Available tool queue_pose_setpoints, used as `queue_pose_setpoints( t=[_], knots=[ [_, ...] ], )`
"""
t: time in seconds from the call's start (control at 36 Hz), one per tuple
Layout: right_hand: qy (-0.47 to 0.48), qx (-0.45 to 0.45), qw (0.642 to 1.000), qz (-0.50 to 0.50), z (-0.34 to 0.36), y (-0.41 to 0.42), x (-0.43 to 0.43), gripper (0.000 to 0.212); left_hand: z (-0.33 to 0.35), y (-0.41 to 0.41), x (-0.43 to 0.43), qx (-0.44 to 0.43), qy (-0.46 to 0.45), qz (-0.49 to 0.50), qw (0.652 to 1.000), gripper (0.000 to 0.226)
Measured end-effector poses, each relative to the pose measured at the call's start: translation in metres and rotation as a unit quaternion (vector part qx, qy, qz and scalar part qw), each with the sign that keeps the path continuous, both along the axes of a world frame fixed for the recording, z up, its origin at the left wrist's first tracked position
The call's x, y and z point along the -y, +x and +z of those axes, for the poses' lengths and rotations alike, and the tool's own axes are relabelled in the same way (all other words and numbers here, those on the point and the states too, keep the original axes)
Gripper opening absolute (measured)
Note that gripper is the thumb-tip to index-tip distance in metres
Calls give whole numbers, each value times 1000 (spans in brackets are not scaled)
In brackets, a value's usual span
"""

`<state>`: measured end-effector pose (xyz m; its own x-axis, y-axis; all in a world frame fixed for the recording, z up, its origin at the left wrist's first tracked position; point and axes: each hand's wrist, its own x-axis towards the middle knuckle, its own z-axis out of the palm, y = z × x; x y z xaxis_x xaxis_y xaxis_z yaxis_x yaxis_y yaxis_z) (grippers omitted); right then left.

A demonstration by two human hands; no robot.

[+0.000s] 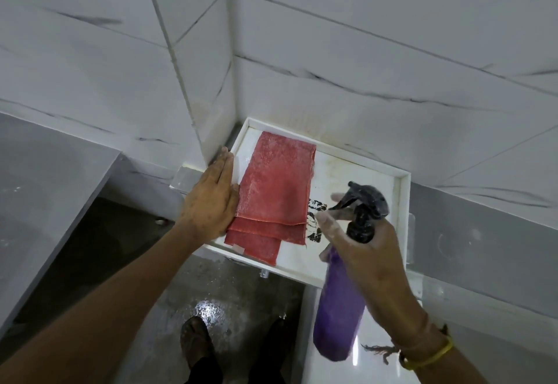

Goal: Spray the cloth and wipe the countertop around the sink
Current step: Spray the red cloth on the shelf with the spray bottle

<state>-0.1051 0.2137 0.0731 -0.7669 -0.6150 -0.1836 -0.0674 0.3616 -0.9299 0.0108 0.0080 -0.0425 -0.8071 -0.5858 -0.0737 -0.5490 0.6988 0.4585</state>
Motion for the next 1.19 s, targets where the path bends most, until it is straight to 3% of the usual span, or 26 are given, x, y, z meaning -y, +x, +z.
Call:
queue_pose_setpoints(
  t=[0.14, 0.31, 0.42, 0.64, 0.81, 0.92, 1.06, 1.11, 1.19],
  knots=[
    [-123, -116, 982, -85, 19, -40, -1, 34, 1, -1, -1, 9, 10, 2, 1000, 66],
    [-170, -258, 935, -173, 3, -95, 5, 31, 4, -1, -3, 17, 15, 9, 1000, 66],
    [-185, -270, 920, -216, -14, -121, 16, 43, 5, -2, -2, 18, 14, 8, 1000, 65],
    [-151, -304, 911, -236, -32, -139, 28, 28, 7, -1, -3, 14, 19, 8, 1000, 77],
    [-151, -315, 908, -230, -35, -147, 24, 30, 10, -2, -6, 31, 8, 11, 999, 93],
    [-127, -304, 924, -195, -39, -146, 15, 39, 16, -2, -8, 36, -17, 13, 999, 80],
    [-74, -278, 948, -134, -46, -146, 3, 50, 29, -10, -12, 9, -113, -14, 993, 54],
    [-64, -270, 952, -125, -48, -143, -1, 58, 33, -20, -14, -12, -103, -10, 995, 38],
    [-50, -262, 956, -125, -47, -138, -3, 74, 40, -44, -17, -8, -40, 64, 997, 33]
  ],
)
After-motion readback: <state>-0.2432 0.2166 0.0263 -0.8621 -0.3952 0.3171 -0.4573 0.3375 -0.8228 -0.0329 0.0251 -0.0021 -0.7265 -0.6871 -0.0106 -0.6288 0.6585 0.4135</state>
